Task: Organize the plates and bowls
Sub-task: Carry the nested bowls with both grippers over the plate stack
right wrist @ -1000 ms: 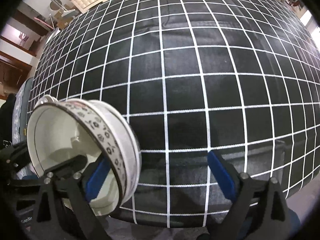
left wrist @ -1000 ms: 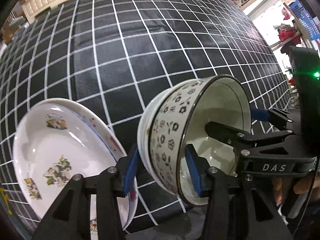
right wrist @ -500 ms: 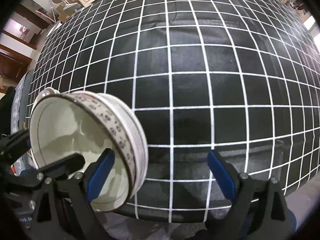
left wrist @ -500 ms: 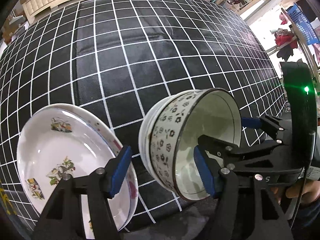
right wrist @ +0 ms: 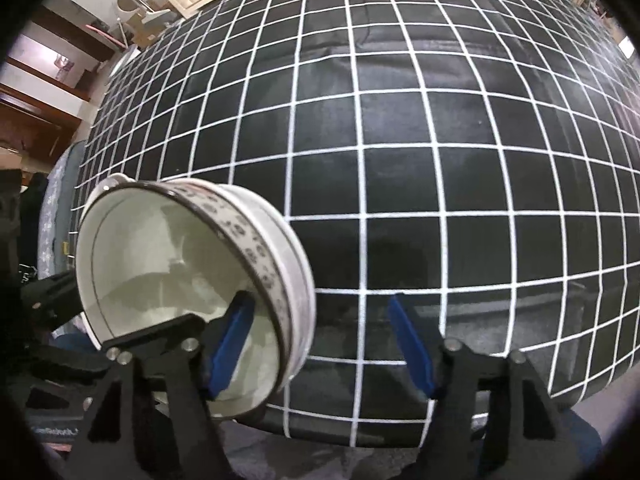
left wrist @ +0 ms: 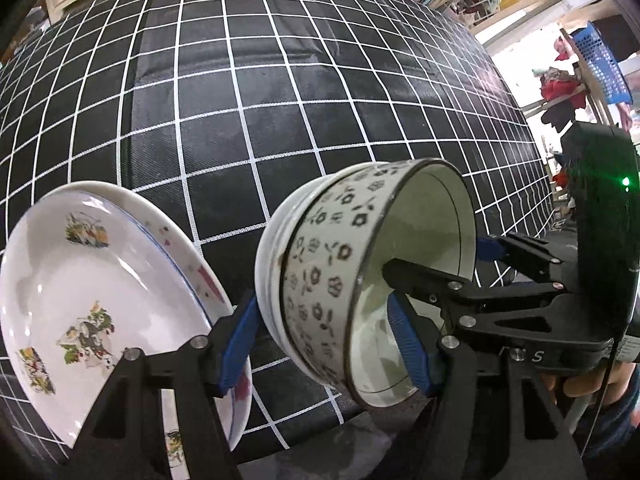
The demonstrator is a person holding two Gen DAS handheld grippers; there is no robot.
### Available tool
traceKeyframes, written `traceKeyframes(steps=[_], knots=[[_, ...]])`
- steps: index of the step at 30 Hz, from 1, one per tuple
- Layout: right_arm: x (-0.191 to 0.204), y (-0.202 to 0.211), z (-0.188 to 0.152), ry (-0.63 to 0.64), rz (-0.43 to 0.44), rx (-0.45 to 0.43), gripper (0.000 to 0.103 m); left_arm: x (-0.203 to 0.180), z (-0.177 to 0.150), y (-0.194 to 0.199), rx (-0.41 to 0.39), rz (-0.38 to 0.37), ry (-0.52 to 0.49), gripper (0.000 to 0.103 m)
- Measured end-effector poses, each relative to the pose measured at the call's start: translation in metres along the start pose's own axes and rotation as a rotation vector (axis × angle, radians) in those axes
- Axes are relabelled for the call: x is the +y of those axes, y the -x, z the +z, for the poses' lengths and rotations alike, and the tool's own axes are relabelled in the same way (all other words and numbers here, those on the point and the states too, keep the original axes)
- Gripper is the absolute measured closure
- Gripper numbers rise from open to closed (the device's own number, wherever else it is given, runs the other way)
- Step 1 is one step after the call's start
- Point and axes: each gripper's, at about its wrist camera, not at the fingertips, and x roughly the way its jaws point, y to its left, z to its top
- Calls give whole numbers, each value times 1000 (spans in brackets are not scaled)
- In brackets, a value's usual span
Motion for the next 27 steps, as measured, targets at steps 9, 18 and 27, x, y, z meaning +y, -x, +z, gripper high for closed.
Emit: traceKeyframes(steps=[9, 18, 27], knots=[[-9, -2, -4, -25, 102, -7, 44, -6, -1, 2, -28, 28, -22, 41], [1, -1, -3, -22, 138, -5, 65, -19, -5, -3, -44, 129, -41, 58], [-14, 3, -11, -74, 170, -26, 65, -15, -10, -2, -54, 124, -12, 58]])
